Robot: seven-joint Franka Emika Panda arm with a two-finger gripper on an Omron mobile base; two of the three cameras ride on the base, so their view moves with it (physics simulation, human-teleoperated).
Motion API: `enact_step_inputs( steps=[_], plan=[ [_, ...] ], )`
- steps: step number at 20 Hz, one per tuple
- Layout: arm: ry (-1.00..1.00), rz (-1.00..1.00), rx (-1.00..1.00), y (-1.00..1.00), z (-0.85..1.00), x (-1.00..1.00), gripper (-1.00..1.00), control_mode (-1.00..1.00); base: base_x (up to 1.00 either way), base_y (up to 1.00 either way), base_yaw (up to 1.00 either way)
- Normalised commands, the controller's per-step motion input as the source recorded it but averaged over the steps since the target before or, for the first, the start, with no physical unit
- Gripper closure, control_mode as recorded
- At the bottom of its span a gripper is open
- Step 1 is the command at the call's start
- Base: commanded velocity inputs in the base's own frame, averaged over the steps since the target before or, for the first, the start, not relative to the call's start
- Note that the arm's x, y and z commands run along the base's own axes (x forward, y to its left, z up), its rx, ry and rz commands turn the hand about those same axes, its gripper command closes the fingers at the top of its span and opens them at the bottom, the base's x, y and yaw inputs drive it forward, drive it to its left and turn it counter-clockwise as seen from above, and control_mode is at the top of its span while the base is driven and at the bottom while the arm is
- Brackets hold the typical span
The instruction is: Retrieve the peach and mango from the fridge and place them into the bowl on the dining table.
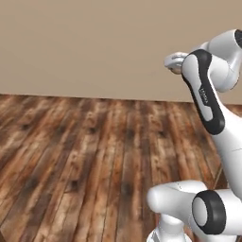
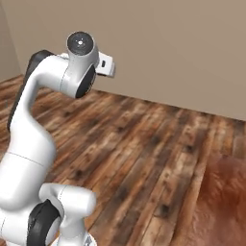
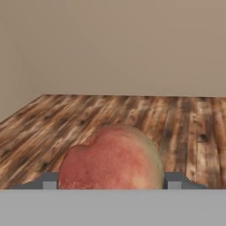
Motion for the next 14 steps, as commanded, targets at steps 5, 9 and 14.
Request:
enact_step_inputs(
  steps=[5, 9, 14],
  plan=[
    [0.0, 0.0, 0.0, 0.0, 0.0, 0.0, 1.0, 1.0, 1.0, 0.52, -0.12],
    [0.0, 0.0, 0.0, 0.0, 0.0, 0.0, 1.0, 1.0, 1.0, 0.3, 0.41],
    [0.0, 0.0, 0.0, 0.0, 0.0, 0.0, 1.0, 1.0, 1.0, 0.0, 0.66]
  ],
)
